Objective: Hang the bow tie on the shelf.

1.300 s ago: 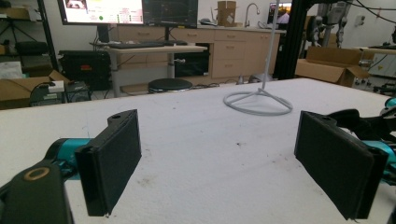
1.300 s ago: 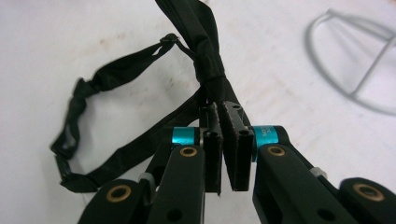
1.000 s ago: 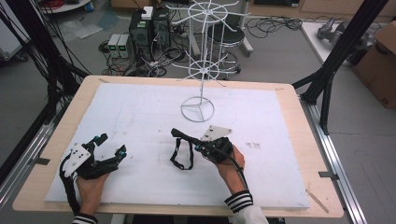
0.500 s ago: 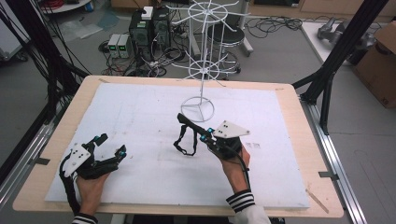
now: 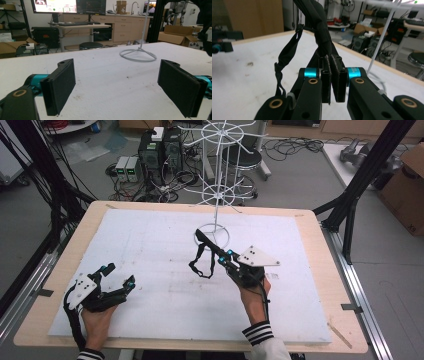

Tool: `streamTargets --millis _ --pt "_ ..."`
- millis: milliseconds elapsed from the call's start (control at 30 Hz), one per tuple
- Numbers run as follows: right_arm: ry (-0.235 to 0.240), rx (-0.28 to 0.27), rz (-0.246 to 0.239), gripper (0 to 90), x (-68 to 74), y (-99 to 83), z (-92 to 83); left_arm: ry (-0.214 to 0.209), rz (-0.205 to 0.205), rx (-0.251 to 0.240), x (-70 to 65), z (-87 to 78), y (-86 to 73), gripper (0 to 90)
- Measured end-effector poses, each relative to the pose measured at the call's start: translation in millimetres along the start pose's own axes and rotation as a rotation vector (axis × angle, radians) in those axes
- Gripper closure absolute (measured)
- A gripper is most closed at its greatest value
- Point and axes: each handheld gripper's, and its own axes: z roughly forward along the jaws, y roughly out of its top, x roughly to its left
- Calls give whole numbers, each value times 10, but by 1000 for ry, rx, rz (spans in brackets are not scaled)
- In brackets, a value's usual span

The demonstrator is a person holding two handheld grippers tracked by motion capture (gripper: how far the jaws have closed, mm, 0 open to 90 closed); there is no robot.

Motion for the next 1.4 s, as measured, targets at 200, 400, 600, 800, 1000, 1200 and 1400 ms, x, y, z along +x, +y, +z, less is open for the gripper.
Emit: streamTargets --millis 200,400,600,800,1000,1200,1400 --pt "-41 -65 -27 869 -5 100 -38 1 -1 1 5 -2 1 150" --pt "-66 -108 -11 869 -9 182 -36 1 -3 0 7 -2 1 150" --pt "-105 -132 -7 869 -46 272 -7 0 -2 -1 8 -2 0 150" --pt "-142 -130 -8 869 -122 367 29 0 -2 0 8 -3 1 150" --pt "-171 -122 -26 868 -165 430 91 -1 -8 -1 11 -3 0 150" --pt "-205 -111 -16 868 -214 433 191 -1 -8 -1 11 -4 0 150" --pt "-237 -103 -9 868 -268 468 268 -1 -10 -2 12 -4 0 150"
